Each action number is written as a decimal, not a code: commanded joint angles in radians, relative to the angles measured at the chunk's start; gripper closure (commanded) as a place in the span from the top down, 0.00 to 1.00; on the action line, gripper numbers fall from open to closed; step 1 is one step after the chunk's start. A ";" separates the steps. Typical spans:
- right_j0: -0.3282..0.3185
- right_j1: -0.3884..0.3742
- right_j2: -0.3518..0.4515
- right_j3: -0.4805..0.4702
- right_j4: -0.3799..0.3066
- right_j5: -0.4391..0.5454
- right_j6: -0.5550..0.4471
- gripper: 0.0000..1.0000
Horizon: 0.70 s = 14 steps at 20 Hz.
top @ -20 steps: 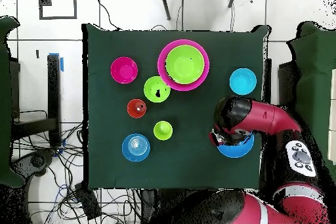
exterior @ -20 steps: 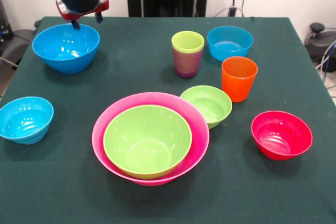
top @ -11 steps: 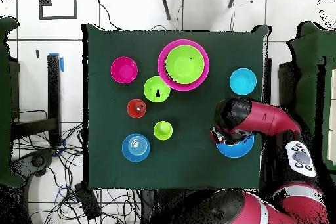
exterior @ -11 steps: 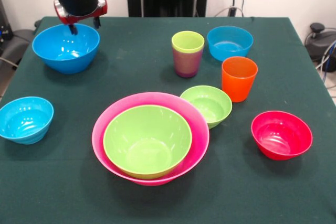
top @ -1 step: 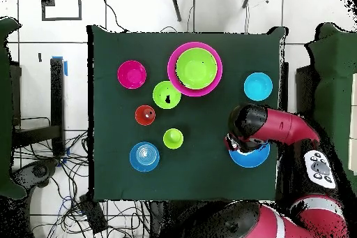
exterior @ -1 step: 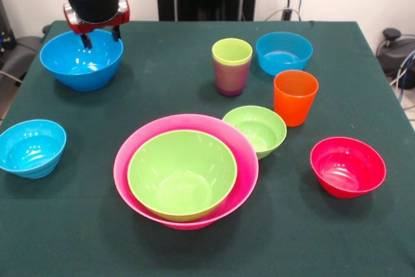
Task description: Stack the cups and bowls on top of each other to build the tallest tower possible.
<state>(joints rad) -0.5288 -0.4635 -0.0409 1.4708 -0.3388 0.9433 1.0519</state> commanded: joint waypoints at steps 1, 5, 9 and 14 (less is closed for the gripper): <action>0.021 0.055 0.063 0.027 -0.033 -0.089 0.096 1.00; 0.026 0.055 0.061 0.026 -0.032 -0.089 0.100 1.00; 0.036 0.030 0.054 0.038 -0.019 -0.043 0.105 1.00; 0.044 0.026 0.050 0.039 0.005 0.018 0.110 1.00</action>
<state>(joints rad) -0.5189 -0.4624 -0.0498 1.4789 -0.3386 0.9433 1.0519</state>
